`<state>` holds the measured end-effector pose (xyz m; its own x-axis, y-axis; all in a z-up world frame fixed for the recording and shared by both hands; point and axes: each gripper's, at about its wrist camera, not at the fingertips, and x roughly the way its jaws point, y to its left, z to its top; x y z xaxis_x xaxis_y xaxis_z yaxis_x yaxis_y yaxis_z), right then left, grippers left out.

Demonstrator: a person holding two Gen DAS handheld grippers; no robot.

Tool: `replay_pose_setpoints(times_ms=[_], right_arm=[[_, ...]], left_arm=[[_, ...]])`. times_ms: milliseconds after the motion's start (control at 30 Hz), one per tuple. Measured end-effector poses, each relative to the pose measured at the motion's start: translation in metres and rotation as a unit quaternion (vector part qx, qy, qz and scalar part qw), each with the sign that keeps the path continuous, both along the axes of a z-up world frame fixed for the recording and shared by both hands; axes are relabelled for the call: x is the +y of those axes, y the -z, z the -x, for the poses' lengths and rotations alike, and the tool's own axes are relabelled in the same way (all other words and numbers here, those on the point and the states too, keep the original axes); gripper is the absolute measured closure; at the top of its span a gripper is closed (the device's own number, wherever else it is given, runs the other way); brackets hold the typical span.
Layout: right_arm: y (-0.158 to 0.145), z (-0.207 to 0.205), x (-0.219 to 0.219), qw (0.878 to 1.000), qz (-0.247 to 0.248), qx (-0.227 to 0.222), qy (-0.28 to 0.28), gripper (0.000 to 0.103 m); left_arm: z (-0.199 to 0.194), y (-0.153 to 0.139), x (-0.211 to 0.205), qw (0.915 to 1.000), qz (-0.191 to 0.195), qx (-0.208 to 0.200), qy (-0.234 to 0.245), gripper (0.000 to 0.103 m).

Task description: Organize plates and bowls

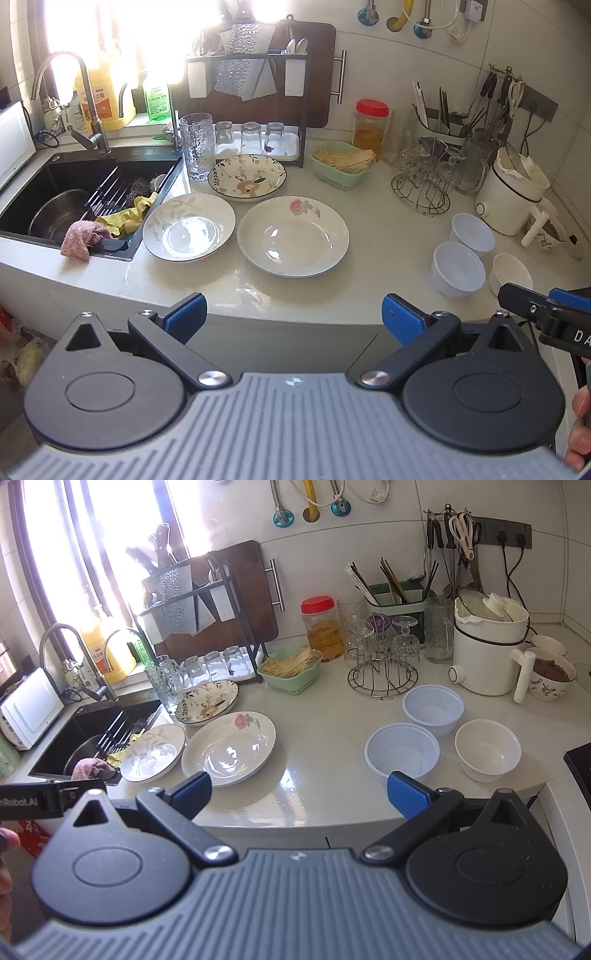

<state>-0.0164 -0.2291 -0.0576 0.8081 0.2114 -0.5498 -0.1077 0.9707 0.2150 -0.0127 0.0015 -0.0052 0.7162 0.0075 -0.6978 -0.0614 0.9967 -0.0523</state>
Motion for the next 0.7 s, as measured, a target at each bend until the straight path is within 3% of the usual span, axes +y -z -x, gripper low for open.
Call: replay_pose_setpoints(times_ms=[333, 600, 700], right_arm=[[-0.002, -0.004, 0.003, 1.0, 0.007, 0.004, -0.004, 0.0], [0.001, -0.009, 0.006, 1.0, 0.006, 0.0, 0.0, 0.0], [0.004, -0.012, 0.007, 1.0, 0.004, 0.002, -0.001, 0.0]], left_arm=[[0.002, -0.003, -0.002, 1.0, -0.001, -0.001, -0.008, 0.001], [-0.013, -0.002, 0.003, 0.9984, 0.054, 0.016, -0.01, 0.001], [-0.021, 0.001, 0.004, 0.9992, 0.037, 0.017, -0.007, 0.001]])
